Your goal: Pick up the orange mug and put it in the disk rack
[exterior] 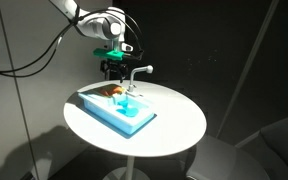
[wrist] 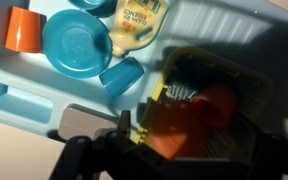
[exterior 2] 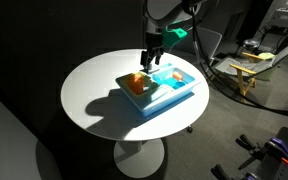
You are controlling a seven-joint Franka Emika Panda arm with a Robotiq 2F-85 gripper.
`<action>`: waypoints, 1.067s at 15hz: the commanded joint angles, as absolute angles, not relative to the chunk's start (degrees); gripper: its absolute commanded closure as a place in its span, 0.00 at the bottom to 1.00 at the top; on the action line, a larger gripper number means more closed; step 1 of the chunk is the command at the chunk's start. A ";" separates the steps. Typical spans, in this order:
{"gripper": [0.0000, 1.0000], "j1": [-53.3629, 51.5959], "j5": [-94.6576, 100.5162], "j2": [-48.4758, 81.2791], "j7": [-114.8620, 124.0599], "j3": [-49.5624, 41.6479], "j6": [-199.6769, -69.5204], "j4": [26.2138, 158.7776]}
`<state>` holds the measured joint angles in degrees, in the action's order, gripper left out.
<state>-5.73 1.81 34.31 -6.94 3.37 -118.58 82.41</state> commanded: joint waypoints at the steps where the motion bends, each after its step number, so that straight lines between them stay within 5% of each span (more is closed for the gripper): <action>1: 0.00 -5.70 2.69 32.97 -7.18 3.62 -117.74 83.14; 16: 0.00 -7.15 2.61 23.47 -3.50 3.89 -122.19 95.29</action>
<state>-6.94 1.81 27.81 -5.80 3.80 -119.80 89.85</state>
